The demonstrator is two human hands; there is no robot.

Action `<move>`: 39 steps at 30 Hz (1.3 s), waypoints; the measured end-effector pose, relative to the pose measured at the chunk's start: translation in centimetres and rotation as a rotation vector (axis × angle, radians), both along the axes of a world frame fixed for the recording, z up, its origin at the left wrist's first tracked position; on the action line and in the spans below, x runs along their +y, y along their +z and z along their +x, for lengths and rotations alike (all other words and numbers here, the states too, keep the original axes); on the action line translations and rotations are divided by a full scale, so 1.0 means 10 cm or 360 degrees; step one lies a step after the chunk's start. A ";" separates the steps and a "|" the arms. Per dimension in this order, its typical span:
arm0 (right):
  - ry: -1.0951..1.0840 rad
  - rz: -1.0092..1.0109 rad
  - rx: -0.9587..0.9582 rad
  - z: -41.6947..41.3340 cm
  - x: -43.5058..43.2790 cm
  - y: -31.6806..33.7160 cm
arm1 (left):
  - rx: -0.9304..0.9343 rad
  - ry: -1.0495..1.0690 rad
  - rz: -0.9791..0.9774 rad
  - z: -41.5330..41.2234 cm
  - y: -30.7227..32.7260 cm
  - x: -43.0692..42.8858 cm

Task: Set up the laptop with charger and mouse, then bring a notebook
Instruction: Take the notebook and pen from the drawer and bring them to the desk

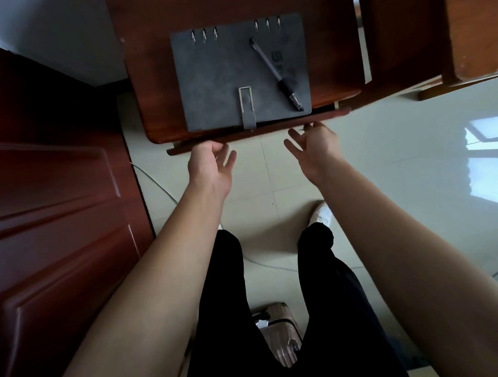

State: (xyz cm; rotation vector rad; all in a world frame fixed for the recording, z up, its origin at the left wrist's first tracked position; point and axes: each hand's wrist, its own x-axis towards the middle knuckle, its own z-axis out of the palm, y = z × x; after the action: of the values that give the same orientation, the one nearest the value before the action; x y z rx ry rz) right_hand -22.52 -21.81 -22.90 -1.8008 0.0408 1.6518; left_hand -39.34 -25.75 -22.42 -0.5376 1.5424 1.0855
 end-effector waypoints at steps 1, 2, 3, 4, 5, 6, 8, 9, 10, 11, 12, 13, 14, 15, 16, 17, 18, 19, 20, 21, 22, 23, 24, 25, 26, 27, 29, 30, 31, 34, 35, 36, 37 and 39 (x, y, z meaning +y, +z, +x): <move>0.0046 0.0021 0.0014 0.01 0.07 0.00 | -0.0021 0.0007 0.0045 -0.04 -0.02 0.05; 0.0078 0.0039 0.0022 0.01 0.14 0.01 | -0.0043 -0.0001 0.0087 -0.08 -0.02 0.10; 0.0088 0.0047 0.0026 0.00 0.20 0.02 | -0.0069 -0.0023 0.0131 -0.12 -0.03 0.14; 0.0074 0.0043 0.0030 -0.01 0.25 0.03 | -0.0099 -0.0043 0.0174 -0.15 -0.04 0.17; 0.0048 0.0036 0.0034 -0.02 0.29 0.03 | -0.0130 -0.0049 0.0215 -0.18 -0.04 0.18; 0.0032 0.0030 0.0040 -0.02 0.30 0.03 | -0.0155 -0.0041 0.0248 -0.20 -0.06 0.18; 0.0039 0.0028 0.0058 0.00 0.28 0.02 | -0.0194 -0.0021 0.0288 -0.21 -0.08 0.14; 0.0051 0.0028 0.0077 0.02 0.26 0.01 | -0.0216 -0.0007 0.0309 -0.21 -0.09 0.11; 0.0062 0.0027 0.0105 0.04 0.25 0.00 | -0.0235 0.0011 0.0331 -0.22 -0.11 0.08; 0.0064 0.0028 0.0137 0.05 0.25 -0.01 | -0.0246 0.0024 0.0349 -0.23 -0.12 0.07; 0.0055 0.0036 0.0165 0.07 0.26 -0.02 | -0.0247 0.0031 0.0359 -0.25 -0.14 0.07; 0.0038 0.0052 0.0187 0.08 0.28 -0.03 | -0.0240 0.0030 0.0359 -0.27 -0.16 0.09; 0.0022 0.0066 0.0206 0.09 0.29 -0.05 | -0.0221 0.0024 0.0347 -0.28 -0.18 0.10; 0.0022 0.0073 0.0209 0.09 0.30 -0.06 | -0.0191 0.0008 0.0326 -0.30 -0.19 0.10; 0.0046 0.0068 0.0185 0.09 0.30 -0.07 | -0.0165 -0.0025 0.0302 -0.31 -0.21 0.10; 0.0085 0.0056 0.0134 0.09 0.28 -0.06 | -0.0147 -0.0087 0.0280 -0.32 -0.21 0.09; 0.0132 0.0037 0.0042 0.10 0.28 -0.07 | -0.0129 -0.0184 0.0253 -0.32 -0.21 0.08; 0.0181 0.0003 -0.0078 0.10 0.27 -0.05 | -0.0092 -0.0327 0.0196 -0.32 -0.19 0.06; 0.0217 -0.0037 -0.0218 0.09 0.29 -0.04 | -0.0006 -0.0530 0.0110 -0.32 -0.16 0.07; 0.0235 -0.0065 -0.0365 0.09 0.30 -0.01 | 0.0133 -0.0790 -0.0009 -0.32 -0.13 0.08; 0.0238 -0.0044 -0.0532 0.09 0.31 0.02 | 0.0320 -0.1071 -0.0132 -0.33 -0.09 0.08; 0.0256 0.0042 -0.0732 0.09 0.32 0.07 | 0.0559 -0.1318 -0.0229 -0.35 -0.06 0.08; 0.0313 0.0177 -0.0954 0.09 0.31 0.10 | 0.0853 -0.1511 -0.0296 -0.39 -0.05 0.06; 0.0413 0.0333 -0.1166 0.09 0.30 0.14 | 0.1185 -0.1653 -0.0327 -0.42 -0.04 0.04; 0.0546 0.0493 -0.1340 0.08 0.30 0.18 | 0.1501 -0.1746 -0.0333 -0.46 -0.02 0.03; 0.0704 0.0626 -0.1463 0.07 0.32 0.20 | 0.1738 -0.1777 -0.0300 -0.49 0.01 0.03; 0.1108 0.0729 -0.1618 0.03 0.35 0.20 | 0.1990 -0.1776 -0.0169 -0.52 0.05 0.05; 0.1341 0.0709 -0.1668 0.01 0.37 0.18 | 0.2072 -0.1776 -0.0127 -0.54 0.07 0.07; 0.1544 0.0674 -0.1689 -0.01 0.38 0.16 | 0.2166 -0.1778 -0.0121 -0.55 0.10 0.11; 0.1638 0.0640 -0.1590 -0.02 0.35 0.07 | 0.2414 -0.1793 -0.0051 -0.59 0.18 0.32; 0.1518 0.0650 -0.1529 0.00 0.33 0.05 | 0.2472 -0.1814 0.0082 -0.58 0.21 0.42; 0.1382 0.0660 -0.1470 0.00 0.31 0.03 | 0.2535 -0.1863 0.0234 -0.56 0.23 0.54; 0.1266 0.0660 -0.1424 0.00 0.30 0.01 | 0.2595 -0.1951 0.0360 -0.54 0.24 0.67; 0.1136 0.0649 -0.1337 0.00 0.26 -0.02 | 0.2622 -0.2235 0.0476 -0.48 0.21 1.00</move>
State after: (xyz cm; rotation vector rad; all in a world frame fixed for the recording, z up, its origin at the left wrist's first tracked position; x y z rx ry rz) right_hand -22.47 -19.18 -23.05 -2.1339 -1.3282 1.0349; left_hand -44.19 -15.76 -20.34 1.8926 2.1974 0.3704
